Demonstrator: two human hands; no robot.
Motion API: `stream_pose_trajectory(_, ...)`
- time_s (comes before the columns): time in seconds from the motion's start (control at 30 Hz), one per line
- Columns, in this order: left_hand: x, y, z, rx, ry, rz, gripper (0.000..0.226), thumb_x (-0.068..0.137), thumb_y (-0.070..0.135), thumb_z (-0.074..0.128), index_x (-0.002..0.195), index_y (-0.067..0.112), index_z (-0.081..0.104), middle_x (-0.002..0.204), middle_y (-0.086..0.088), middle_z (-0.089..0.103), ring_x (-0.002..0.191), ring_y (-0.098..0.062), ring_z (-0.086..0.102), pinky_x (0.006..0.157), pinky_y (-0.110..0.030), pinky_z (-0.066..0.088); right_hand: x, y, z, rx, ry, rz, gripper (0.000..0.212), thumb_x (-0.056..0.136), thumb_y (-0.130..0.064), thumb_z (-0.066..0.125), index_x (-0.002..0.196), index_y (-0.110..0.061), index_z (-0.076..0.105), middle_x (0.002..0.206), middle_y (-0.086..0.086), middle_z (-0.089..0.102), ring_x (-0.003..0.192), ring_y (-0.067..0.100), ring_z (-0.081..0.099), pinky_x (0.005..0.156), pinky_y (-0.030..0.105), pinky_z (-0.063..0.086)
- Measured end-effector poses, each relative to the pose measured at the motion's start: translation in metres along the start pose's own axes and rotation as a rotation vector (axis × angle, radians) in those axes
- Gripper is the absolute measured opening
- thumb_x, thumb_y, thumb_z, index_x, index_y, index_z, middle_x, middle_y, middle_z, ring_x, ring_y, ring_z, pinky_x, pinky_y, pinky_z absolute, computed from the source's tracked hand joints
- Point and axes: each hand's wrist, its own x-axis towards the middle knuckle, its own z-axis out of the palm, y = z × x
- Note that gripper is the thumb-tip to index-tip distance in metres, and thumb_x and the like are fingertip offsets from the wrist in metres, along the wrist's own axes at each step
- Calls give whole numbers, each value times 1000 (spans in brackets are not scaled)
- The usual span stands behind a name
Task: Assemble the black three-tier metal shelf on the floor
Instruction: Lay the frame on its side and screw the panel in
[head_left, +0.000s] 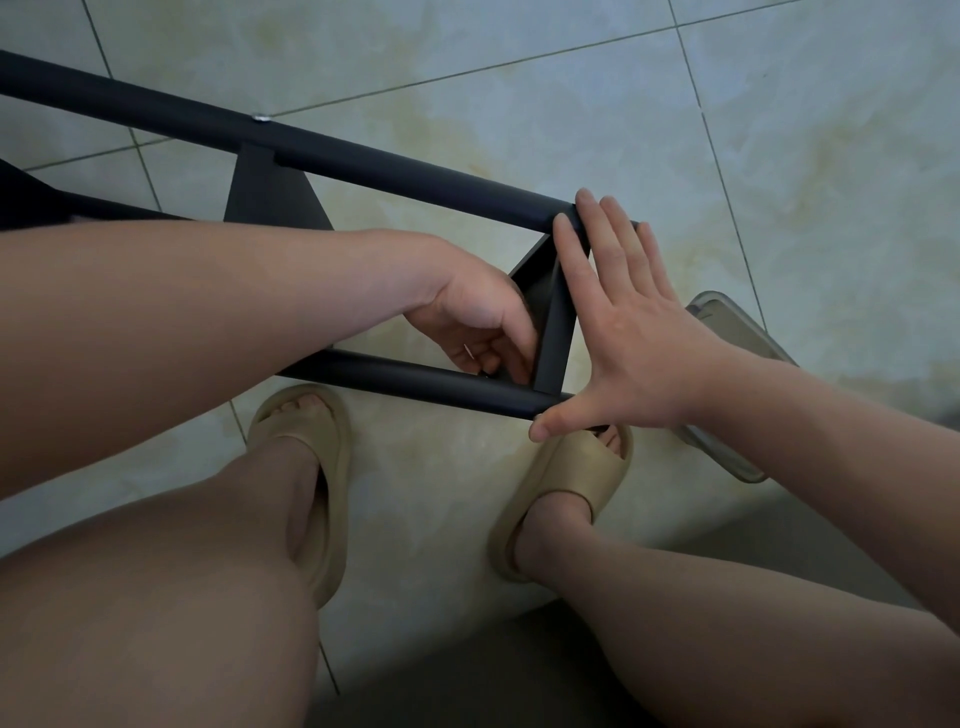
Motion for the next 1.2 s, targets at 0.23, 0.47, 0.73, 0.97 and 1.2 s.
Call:
stream_pose_trajectory(0.23, 1, 2, 2, 19, 33, 32, 12, 88, -2, 65, 86, 9, 68, 73, -2, 63, 61, -10, 51, 63, -20, 44, 0, 0, 0, 6, 3, 0, 159, 49, -103, 46, 157, -10, -24, 163, 16, -30, 151, 31, -31, 120, 41, -22)
stream_pose_trajectory(0.47, -1, 2, 2, 9, 22, 55, 12, 87, -2, 66, 88, 10, 66, 76, -3, 58, 67, -11, 51, 65, -21, 44, 0, 0, -1, 4, -1, -2, 158, 48, -103, 45, 157, -9, -23, 163, 16, -31, 150, 31, -31, 121, 42, -21)
stream_pose_trajectory(0.73, -4, 0, 1, -10, -11, 9, 19, 91, 8, 63, 81, 18, 75, 79, 1, 69, 64, -10, 52, 69, -24, 46, 0, 0, 0, -5, -4, -5, 160, 49, -103, 47, 157, -8, -22, 163, 17, -30, 150, 32, -31, 121, 42, -22)
stream_pose_trajectory(0.97, -2, 3, 4, 31, 32, 23, 12, 89, -1, 64, 85, 10, 67, 71, -1, 60, 61, -10, 49, 60, -19, 44, 1, 0, 1, -7, 4, -5, 159, 48, -104, 41, 157, -8, -21, 164, 17, -29, 151, 33, -29, 121, 42, -22)
stream_pose_trajectory(1.2, -3, 2, 4, 17, 48, 63, 13, 87, -3, 66, 88, 10, 65, 76, -3, 56, 66, -11, 50, 63, -20, 44, 1, 0, 2, -8, 11, -7, 159, 47, -104, 42, 158, -8, -21, 164, 17, -28, 151, 33, -29, 121, 42, -21)
